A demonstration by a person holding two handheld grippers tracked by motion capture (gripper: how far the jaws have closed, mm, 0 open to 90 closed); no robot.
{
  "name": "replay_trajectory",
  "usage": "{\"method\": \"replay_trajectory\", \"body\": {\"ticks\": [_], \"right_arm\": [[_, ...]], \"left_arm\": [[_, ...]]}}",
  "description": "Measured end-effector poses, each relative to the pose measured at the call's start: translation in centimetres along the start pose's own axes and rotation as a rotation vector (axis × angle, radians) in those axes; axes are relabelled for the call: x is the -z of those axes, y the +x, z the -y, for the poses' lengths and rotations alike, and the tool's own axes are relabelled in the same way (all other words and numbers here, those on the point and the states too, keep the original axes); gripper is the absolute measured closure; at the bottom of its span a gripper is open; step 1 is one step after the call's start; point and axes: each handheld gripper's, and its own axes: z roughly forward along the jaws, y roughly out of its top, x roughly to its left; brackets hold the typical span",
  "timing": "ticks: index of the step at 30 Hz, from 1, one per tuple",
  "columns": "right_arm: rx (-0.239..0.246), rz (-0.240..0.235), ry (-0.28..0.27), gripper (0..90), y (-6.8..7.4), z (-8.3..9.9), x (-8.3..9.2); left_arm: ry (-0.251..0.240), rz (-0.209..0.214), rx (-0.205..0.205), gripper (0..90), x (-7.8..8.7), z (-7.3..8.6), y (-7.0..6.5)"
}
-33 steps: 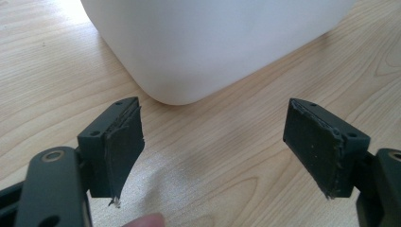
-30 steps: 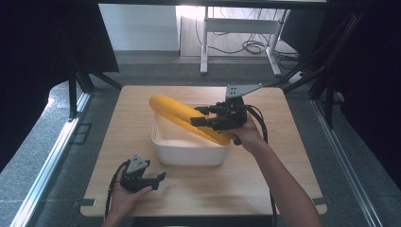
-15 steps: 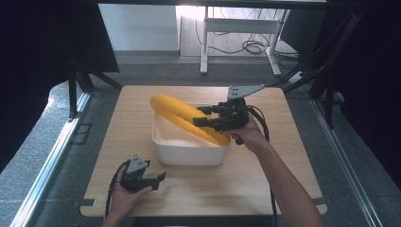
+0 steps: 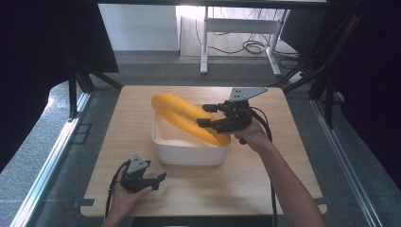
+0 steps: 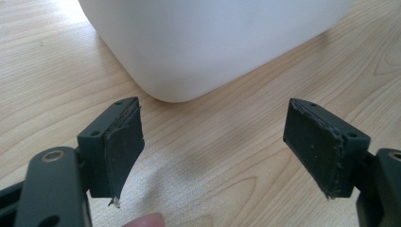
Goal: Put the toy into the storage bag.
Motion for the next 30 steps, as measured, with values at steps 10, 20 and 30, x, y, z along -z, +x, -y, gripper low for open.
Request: {"method": "replay_trajectory", "body": {"ticks": [10, 20, 30], "right_arm": [[-0.004, 0.057, -0.012, 32.2, -0.3, 0.2, 0.6], [-0.009, 0.124, -0.012, 29.5, -0.6, 0.5, 1.4], [-0.023, 0.169, -0.011, 28.1, -1.1, 1.1, 2.5]], "left_arm": [[0.003, 0.0, -0.005, 20.8, 0.0, 0.0, 0.1], [0.004, 0.001, -0.006, 20.7, 0.0, 0.0, 0.0], [0.004, 0.0, -0.006, 20.8, 0.0, 0.0, 0.0]]}}
